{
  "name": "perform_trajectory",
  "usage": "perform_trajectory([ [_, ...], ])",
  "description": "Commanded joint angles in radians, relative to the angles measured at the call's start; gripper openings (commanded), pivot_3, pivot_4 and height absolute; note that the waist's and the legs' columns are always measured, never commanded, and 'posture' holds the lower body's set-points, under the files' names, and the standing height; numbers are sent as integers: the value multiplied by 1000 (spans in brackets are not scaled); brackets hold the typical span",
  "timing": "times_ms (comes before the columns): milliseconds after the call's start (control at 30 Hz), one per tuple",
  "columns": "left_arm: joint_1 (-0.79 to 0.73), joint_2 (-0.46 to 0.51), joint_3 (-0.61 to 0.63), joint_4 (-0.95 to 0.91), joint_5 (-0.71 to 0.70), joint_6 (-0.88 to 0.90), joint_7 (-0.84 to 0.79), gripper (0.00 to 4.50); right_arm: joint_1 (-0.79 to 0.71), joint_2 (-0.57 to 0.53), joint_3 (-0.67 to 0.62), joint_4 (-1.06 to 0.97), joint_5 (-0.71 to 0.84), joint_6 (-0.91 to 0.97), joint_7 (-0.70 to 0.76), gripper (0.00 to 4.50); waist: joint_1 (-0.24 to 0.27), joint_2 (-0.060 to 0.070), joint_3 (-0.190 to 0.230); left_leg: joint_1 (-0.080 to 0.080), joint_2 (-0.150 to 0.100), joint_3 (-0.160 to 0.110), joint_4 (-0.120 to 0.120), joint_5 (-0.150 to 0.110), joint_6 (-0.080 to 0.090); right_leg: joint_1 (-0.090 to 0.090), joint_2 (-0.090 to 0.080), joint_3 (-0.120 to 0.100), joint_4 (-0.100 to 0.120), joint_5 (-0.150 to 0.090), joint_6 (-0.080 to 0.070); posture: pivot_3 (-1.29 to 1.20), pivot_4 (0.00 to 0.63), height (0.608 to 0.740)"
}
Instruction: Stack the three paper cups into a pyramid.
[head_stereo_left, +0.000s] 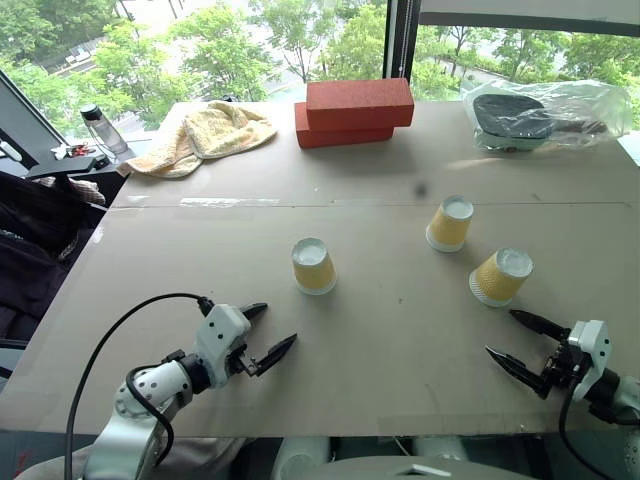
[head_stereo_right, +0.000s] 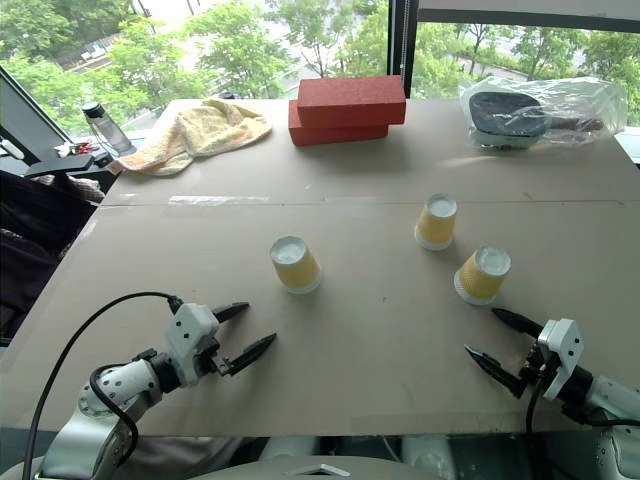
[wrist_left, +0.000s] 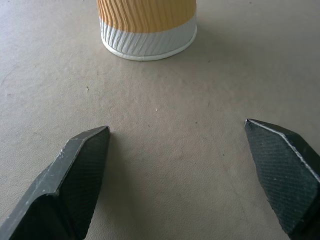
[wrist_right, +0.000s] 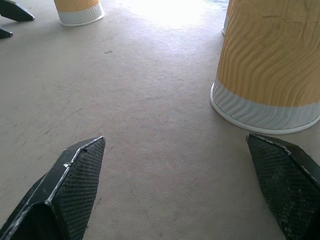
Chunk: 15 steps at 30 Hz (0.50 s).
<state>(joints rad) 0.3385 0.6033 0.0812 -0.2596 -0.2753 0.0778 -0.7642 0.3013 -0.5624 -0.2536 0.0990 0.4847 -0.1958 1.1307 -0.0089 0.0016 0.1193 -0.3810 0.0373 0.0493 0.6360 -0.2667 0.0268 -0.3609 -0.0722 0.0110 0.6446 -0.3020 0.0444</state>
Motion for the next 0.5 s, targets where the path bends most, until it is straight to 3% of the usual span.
perform_trajectory([
  [33, 38, 5, -35, 24, 3, 18, -37, 4404, 10, -17, -34, 16, 10, 1, 7, 4500, 0, 0, 0, 0, 0, 0, 0, 0, 0, 0, 0, 0, 0, 0, 0, 0, 150, 730],
  [500, 51, -9, -17, 10, -17, 10, -28, 4404, -30, -40, -33, 22, 16, 28, 2, 4500, -1, -1, 1, 0, 0, 0, 0, 0, 0, 0, 0, 0, -1, 0, 0, 0, 150, 730],
])
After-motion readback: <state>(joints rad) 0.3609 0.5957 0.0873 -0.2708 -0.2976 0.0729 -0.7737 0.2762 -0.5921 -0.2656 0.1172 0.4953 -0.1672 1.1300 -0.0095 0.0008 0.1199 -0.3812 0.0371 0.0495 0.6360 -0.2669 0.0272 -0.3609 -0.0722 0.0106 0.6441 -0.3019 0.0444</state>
